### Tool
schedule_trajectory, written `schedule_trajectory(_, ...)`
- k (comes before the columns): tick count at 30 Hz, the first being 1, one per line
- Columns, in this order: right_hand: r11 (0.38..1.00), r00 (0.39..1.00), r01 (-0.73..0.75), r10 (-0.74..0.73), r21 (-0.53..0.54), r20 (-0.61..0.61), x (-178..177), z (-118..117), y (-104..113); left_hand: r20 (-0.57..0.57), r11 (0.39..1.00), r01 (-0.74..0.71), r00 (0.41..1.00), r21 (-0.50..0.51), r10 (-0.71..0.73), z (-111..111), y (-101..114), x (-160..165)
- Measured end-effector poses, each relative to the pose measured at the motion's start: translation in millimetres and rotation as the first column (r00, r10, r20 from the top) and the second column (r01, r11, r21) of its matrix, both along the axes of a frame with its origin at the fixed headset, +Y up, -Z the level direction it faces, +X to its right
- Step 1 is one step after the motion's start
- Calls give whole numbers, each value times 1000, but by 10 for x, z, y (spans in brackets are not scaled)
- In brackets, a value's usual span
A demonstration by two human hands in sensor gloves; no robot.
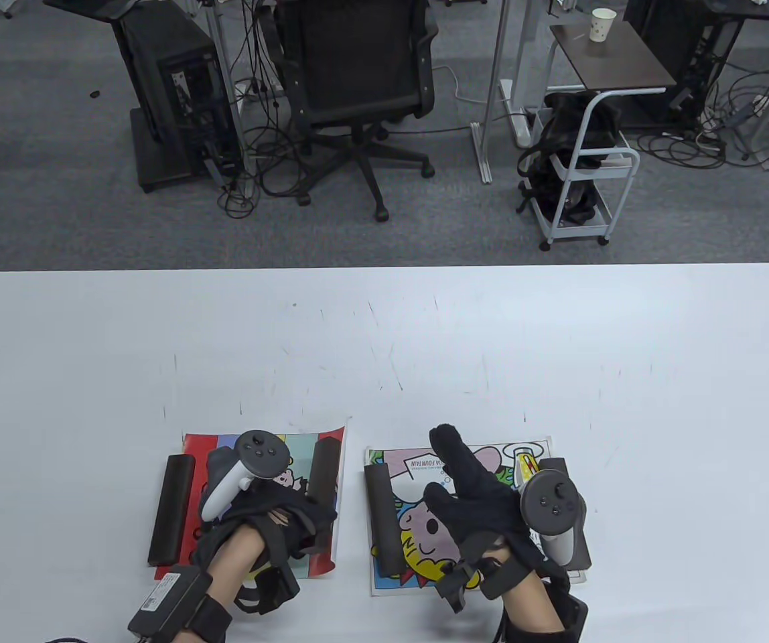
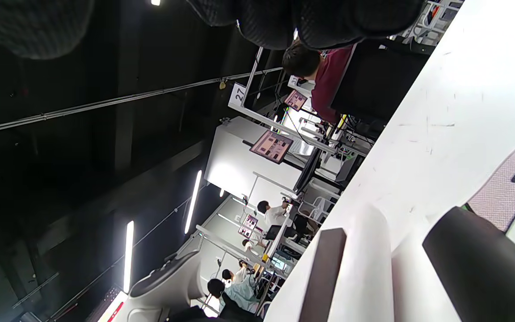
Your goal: Unroll posters and secure with paperweights
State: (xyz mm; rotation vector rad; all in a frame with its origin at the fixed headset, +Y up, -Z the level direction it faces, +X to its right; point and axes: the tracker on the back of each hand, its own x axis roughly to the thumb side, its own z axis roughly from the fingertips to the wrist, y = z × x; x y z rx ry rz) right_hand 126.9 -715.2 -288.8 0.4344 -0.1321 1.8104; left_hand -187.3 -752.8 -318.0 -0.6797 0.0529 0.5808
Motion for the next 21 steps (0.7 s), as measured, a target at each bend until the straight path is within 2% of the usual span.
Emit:
schedule_trajectory(8,998,998,-59,59,23,4,-42,48,10,59,981,189,981,-31,-187,35,-100,267)
schedule_trajectory(16,995,995,-104,104,7,8,-51,33,-36,104,917,396,911,48,-399,81,-128,526)
schedule_trajectory(19,992,992,-125,125,5,12,-54,34,-37,115,908,415,900,65,-420,99,-131,549)
schedule_trajectory(21,991,991,-133,133,5,13,-58,32,-38,102,919,389,914,62,-393,117,-129,520)
